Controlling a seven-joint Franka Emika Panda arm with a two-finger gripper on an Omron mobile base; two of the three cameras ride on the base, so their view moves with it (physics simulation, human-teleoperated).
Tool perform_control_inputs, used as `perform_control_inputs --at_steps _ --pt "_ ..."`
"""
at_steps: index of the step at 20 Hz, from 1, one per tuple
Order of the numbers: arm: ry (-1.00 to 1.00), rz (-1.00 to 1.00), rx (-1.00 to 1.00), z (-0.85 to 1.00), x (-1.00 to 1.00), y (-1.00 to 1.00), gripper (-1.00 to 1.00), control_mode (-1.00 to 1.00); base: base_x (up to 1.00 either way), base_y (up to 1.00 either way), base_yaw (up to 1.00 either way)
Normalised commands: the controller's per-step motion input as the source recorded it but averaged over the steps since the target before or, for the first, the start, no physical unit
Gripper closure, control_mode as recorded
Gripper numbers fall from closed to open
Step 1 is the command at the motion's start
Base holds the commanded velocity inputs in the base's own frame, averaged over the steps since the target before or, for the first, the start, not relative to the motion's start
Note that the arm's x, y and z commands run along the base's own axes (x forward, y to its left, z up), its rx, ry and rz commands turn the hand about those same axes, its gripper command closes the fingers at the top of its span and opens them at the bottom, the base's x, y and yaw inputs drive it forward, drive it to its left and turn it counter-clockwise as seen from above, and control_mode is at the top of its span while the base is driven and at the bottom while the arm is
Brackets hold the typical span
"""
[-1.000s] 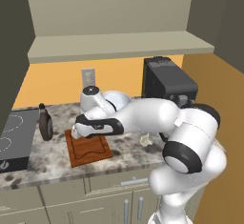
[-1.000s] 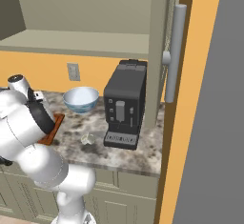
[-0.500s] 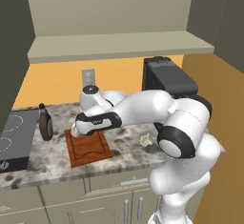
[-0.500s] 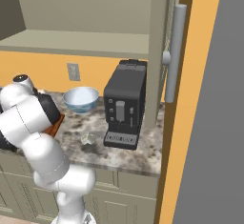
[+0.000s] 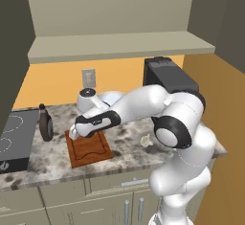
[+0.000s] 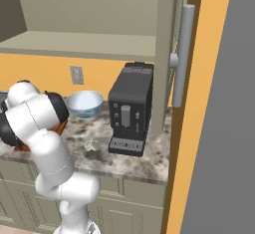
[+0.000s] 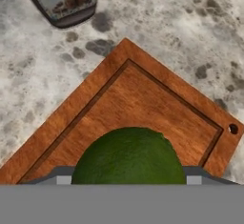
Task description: Open the cabinet. Place the bowl and condiment on the counter. Then place the lime and garlic on the cutting board.
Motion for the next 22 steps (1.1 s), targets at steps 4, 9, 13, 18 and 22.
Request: perform_control_inputs --at_steps 4,9,13,18,22 --pt "0.01 0.00 0.00 -0.29 0.00 0.07 1.00 -1.00 0.00 0.00 0.00" --pt "0.00 0.00 0.00 -0.10 0.19 0.08 1.00 -1.00 0.00 0.00 0.00" --pt "0.00 0.00 0.00 -0.09 0.20 0.07 1.00 -1.00 0.00 0.00 0.00" --pt "0.00 0.00 -0.01 -0.16 0.01 0.00 1.00 -1.00 0.00 0.00 0.00" --pt "0.00 0.00 -0.01 -0.21 0.00 0.00 1.00 -1.00 0.00 0.00 0.00"
